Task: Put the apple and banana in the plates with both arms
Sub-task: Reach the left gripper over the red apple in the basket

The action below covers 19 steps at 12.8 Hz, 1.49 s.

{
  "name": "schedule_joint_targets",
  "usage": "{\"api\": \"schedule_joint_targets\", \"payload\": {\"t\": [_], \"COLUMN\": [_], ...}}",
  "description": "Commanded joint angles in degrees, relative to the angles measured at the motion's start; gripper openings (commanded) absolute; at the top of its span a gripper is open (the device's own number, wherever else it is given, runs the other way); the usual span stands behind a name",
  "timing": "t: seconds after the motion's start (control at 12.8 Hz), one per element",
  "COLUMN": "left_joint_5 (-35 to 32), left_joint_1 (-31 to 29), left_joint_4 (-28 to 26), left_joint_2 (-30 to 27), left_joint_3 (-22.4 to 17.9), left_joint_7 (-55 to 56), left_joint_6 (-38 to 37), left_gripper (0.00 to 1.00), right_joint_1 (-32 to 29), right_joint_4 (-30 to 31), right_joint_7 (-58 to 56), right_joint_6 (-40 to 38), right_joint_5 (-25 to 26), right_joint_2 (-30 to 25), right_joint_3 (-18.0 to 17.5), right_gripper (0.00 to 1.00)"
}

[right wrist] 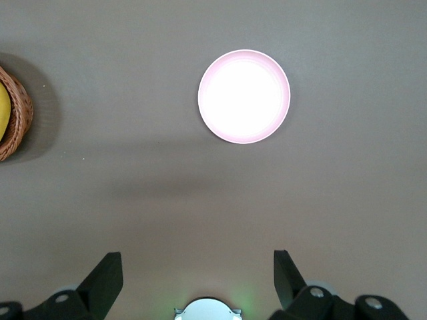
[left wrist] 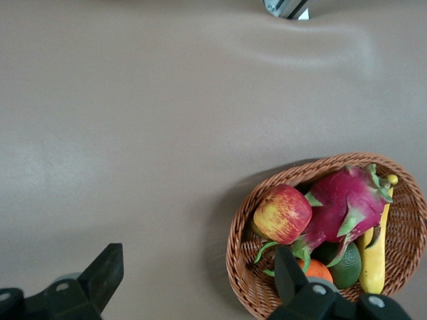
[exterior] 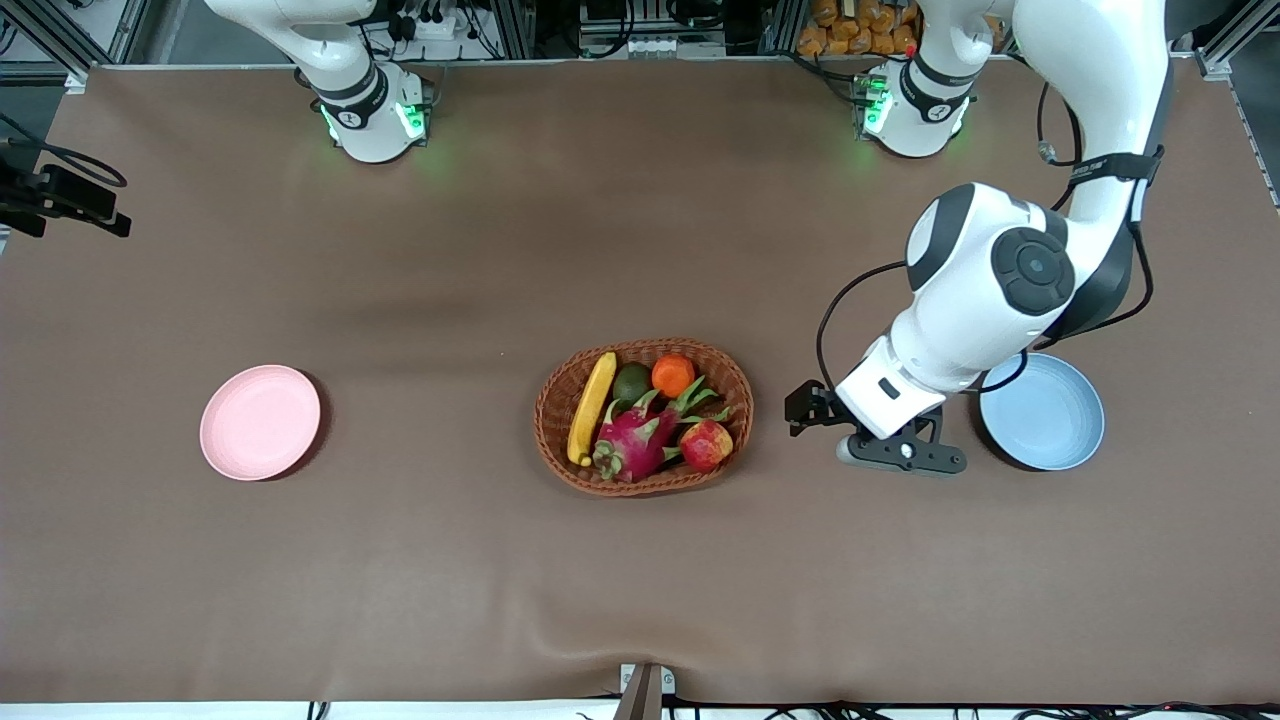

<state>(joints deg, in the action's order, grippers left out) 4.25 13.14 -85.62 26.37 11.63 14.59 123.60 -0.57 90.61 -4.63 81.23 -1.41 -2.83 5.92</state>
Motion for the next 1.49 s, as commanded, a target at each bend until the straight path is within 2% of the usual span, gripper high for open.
{"api": "schedule_joint_targets", "payload": {"t": [0.0, 0.63, 1.09, 1.41], "left_joint_5": [0.3, 0.9, 1.0, 4.4], "left_joint_1": [1.3, 6.6, 7.2, 7.2], "left_joint_4": [0.8, 1.8, 2.0, 2.6], "left_joint_2": [2.5, 12.6, 14.4, 16.2], "left_joint_3": [-0.4, -0.4, 0.4, 1.9], "left_joint_7": [-0.3, 1.1, -5.2, -7.6], "left_joint_6": [2.9, 13.5, 14.3, 17.4], "left_gripper": [1.00, 1.00, 1.00, 1.00], "right_joint_1": [-0.8, -0.8, -0.8, -0.9], "right_joint_4": [-0.8, -0.6, -0.5, -0.4], "right_joint_7": [0.3, 0.3, 0.3, 0.3], "right_joint_6": [-0.6, -0.5, -0.6, -0.7], "right_joint_5": [0.2, 0.2, 0.1, 0.1], "right_joint_2": [0.4, 0.4, 0.4, 0.4], "right_joint_3": [-0.5, -0.5, -0.5, -0.5], "right_gripper": [1.00, 1.00, 1.00, 1.00]}}
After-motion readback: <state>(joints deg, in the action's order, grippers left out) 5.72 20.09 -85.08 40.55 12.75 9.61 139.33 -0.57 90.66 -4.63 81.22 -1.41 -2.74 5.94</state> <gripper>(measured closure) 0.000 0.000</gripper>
